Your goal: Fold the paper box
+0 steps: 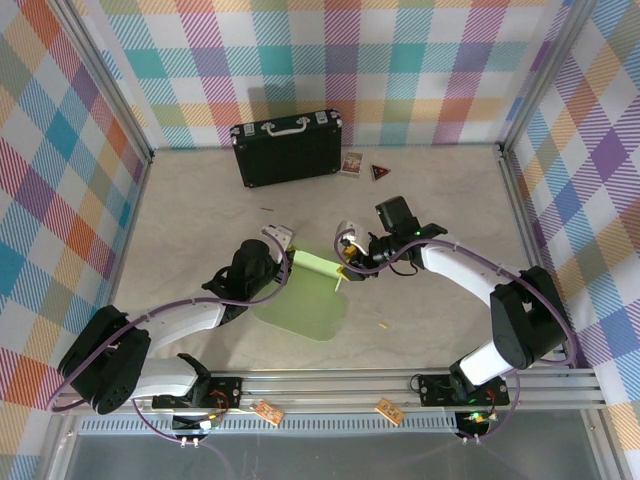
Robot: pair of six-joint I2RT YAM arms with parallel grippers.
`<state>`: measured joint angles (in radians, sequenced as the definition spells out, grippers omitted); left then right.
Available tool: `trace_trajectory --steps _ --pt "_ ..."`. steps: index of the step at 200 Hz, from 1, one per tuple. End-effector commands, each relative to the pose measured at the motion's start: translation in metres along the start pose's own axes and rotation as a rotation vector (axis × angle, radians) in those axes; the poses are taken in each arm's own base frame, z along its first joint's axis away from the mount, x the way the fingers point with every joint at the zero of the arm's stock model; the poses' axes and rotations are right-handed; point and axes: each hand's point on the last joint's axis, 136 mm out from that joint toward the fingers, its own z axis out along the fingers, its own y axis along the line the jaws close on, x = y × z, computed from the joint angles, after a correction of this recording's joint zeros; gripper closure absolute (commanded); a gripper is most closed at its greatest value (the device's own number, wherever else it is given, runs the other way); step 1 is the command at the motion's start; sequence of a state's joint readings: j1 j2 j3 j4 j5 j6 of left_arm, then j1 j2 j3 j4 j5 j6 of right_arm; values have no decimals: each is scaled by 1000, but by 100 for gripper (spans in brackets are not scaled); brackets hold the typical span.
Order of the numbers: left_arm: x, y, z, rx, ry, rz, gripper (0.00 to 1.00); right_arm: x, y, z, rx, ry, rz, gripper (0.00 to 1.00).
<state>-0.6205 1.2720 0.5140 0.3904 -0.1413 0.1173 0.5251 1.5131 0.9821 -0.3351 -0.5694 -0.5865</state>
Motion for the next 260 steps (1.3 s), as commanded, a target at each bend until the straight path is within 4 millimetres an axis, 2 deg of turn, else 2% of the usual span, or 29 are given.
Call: trace_trajectory --steps 1,99,144,176,212,227,260 --pt "-5 6 -5 -22 18 -65 79 -11 6 -6 -29 -29 -22 60" --pt "17 9 -15 -43 123 -76 76 -14 4 -8 -13 -33 -23 60" --pt "18 10 -16 -43 121 -86 76 -18 7 -9 -25 -53 -14 61" --pt "16 9 -11 -45 130 -71 75 -30 18 -17 -73 -91 -4 60" --pt "20 8 -12 -36 131 -80 74 -33 19 -23 -59 -94 -6 60" --pt "20 8 -13 -40 125 -80 77 -34 21 -23 -66 -98 -4 60" --pt "13 12 -18 -55 85 -81 100 -31 21 -21 -70 -91 6 60"
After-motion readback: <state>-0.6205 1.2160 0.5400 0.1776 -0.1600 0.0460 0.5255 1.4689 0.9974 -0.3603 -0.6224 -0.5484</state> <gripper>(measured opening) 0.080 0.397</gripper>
